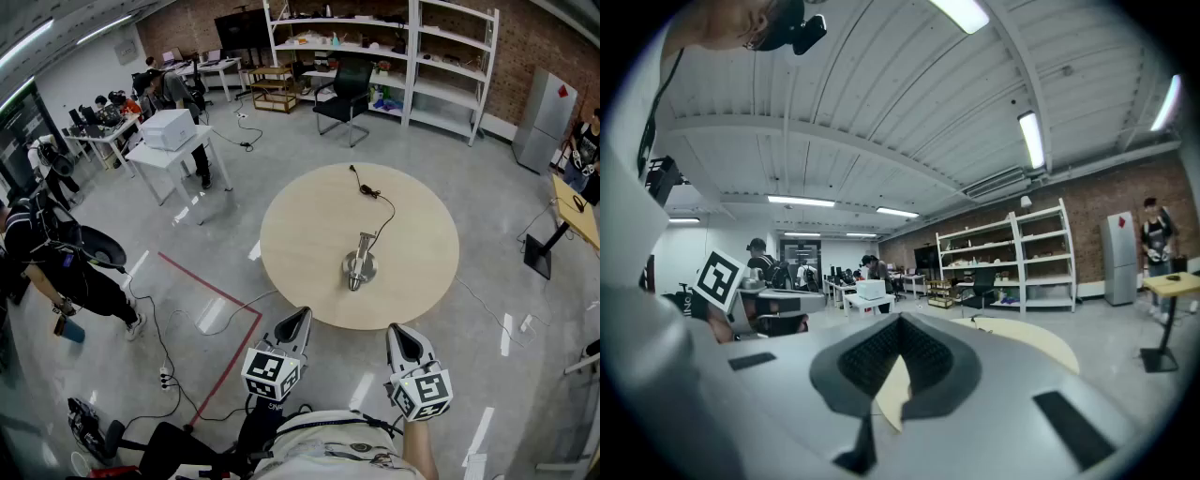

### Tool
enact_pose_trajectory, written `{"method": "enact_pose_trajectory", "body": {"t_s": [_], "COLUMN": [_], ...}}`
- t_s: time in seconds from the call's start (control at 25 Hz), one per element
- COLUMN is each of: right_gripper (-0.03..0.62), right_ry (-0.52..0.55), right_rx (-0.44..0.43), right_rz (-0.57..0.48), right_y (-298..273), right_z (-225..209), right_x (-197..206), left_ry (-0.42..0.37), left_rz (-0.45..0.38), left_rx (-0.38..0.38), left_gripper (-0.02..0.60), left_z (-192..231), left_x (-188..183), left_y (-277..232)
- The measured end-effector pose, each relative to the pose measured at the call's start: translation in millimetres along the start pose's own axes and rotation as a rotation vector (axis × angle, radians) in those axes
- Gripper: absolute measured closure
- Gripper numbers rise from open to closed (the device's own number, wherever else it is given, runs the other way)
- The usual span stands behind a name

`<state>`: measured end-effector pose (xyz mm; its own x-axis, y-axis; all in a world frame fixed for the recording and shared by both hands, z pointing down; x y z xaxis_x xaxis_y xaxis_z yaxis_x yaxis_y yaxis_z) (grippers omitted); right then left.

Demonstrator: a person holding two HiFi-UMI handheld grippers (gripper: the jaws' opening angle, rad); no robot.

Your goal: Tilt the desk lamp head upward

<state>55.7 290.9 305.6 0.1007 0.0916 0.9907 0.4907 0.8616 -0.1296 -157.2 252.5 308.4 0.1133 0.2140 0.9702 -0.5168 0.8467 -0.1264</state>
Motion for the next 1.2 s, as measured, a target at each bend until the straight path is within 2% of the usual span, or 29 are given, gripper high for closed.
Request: {"method": "enact_pose_trajectory", "body": {"t_s": [0.48,0.84,1.2], "right_gripper": [0.591,0.591,0.591], "right_ry": [-0.010,-0.027,-0.030], "right_rx": [0.003,-0.041,-0.117], "right_rz": [0.012,0.022,0.078], "right_y": [4,14,37], "right_z": [-15,-27,-40], "right_x": [5,19,51], "left_ry": [0.003,0.024,0.052], "left_rz": [0.017,0.029,0.050], "left_rx": [0.001,0.017,0.001], "left_gripper": [0.578,0.578,0.578], "left_z": [-11,-34,-69], "left_x": [5,19,55], "left_y": [-16,-33,-49]}}
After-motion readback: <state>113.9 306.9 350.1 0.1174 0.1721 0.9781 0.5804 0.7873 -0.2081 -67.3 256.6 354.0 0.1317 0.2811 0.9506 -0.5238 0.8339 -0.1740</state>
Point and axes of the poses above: the fingertips, and each gripper's own axes: y backward along the fingers, z to its left, x out of its underside, the point moved 4 cm from there along y, backward along the fingers, and after that the axes turned 8 degrees about y, right-handed, at the moved point
